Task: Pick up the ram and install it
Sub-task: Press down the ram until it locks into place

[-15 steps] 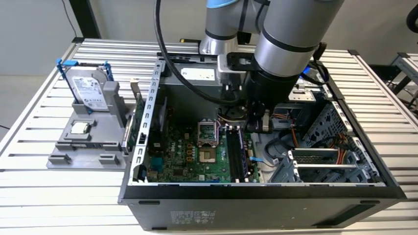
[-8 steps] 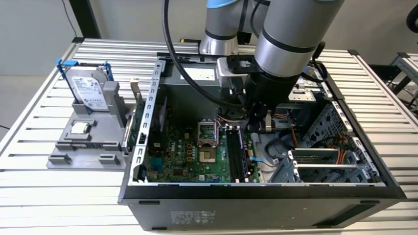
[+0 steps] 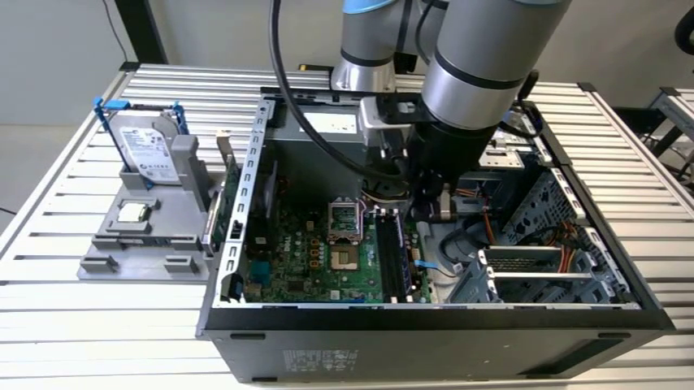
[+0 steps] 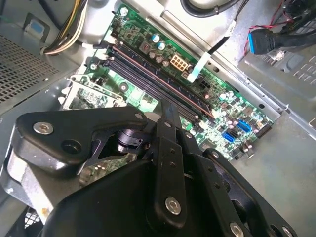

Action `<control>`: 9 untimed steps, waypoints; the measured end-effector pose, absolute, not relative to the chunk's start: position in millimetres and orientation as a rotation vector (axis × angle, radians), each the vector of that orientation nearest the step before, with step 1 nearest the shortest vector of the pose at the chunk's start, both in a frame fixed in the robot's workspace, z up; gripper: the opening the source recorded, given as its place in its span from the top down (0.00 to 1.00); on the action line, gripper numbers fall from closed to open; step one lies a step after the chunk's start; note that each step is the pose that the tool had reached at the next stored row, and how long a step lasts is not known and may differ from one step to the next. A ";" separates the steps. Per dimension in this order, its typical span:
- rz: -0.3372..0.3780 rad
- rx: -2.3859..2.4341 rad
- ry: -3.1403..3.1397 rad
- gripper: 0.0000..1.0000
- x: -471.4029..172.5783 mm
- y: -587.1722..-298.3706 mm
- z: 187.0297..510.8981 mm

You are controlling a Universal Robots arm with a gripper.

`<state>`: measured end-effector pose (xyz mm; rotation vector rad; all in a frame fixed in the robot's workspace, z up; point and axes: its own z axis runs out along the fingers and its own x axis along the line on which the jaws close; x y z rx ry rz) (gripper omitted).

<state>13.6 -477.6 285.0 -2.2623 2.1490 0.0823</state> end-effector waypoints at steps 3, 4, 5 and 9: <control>0.079 -2.256 2.158 1.00 13.6 -477.6 281.7; 0.078 -2.251 2.163 1.00 13.6 -477.6 280.3; 0.077 -2.245 2.169 1.00 13.6 -477.6 279.0; 0.076 -2.238 2.176 1.00 13.6 -477.6 277.9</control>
